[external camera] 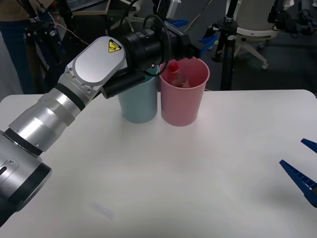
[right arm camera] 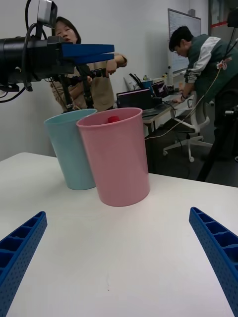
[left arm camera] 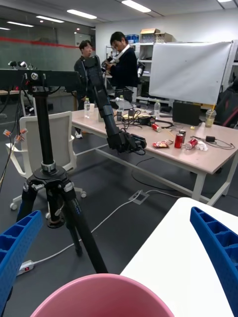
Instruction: Grasp the object on the table and drop it into the matching bin: aluminum can to the light blue bin, PET bottle to the pink bin.
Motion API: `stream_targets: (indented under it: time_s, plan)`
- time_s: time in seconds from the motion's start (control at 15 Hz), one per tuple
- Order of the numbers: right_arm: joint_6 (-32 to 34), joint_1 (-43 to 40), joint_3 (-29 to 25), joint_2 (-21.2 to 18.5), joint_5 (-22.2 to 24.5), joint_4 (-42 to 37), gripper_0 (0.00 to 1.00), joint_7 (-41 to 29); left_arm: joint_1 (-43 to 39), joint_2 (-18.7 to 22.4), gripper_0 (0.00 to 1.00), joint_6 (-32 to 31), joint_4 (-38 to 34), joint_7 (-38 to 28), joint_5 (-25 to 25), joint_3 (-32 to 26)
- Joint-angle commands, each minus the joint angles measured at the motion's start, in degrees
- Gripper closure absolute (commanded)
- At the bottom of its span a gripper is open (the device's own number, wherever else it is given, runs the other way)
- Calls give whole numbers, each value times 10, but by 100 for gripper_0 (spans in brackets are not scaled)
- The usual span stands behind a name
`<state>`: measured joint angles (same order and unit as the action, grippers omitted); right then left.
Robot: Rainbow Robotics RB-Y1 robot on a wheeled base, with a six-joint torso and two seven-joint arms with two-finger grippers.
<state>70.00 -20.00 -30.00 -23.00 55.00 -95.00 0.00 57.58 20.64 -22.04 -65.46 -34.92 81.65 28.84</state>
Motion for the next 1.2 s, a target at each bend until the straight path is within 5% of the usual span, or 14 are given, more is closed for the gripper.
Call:
stream_targets:
  time_s: [0.07,0.47,1.2]
  plan:
    - [0,0,0,0,0,0,0,0,0,12,0,-8,0,60,-47,1]
    - [0,0,0,0,0,0,0,0,-1,59,0,-43,-16,70,-110,1]
    - [0,0,0,0,0,0,0,0,-52,195,0,-107,-73,172,-321,1]
